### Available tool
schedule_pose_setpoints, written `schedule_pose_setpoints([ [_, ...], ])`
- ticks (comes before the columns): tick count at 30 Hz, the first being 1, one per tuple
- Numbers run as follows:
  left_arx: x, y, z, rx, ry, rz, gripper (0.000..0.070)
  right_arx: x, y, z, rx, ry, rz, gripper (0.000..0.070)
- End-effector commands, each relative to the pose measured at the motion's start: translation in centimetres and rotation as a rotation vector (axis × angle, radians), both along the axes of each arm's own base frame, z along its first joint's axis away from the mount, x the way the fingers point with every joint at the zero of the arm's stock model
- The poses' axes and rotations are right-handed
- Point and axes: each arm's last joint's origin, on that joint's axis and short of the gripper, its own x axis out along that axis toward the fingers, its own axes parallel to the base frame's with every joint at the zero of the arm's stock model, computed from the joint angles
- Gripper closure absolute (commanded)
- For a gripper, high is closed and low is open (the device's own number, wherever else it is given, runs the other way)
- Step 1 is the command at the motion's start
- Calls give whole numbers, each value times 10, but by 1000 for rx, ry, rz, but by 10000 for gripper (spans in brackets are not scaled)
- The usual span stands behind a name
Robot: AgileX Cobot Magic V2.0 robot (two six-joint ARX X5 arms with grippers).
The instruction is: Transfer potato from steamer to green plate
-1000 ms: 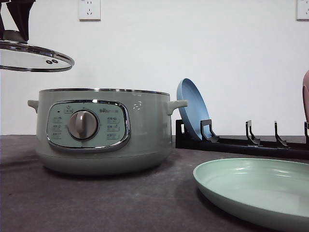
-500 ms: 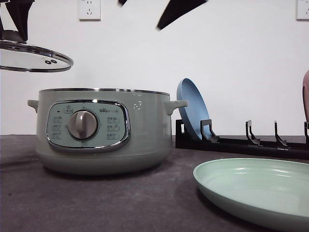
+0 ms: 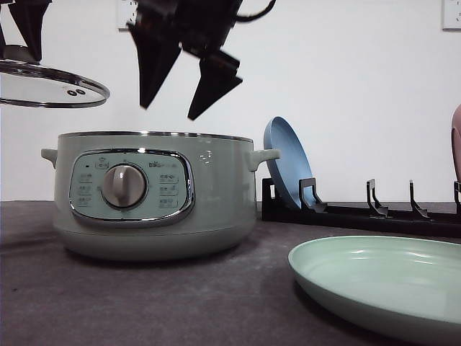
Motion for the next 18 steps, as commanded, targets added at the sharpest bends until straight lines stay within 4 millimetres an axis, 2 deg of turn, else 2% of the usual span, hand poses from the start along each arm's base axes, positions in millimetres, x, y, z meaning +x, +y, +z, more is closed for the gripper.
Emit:
schedule_pose_setpoints([
  [1, -2, 1, 16, 0, -80, 4, 700, 6, 8, -5, -8, -38, 34, 108],
  [4, -2, 1, 16, 0, -81, 4, 700, 14, 11, -14, -7, -47, 34, 83],
  [18, -4, 1, 14, 0, -60, 4, 700, 37, 22, -62, -3, 16, 48, 81],
])
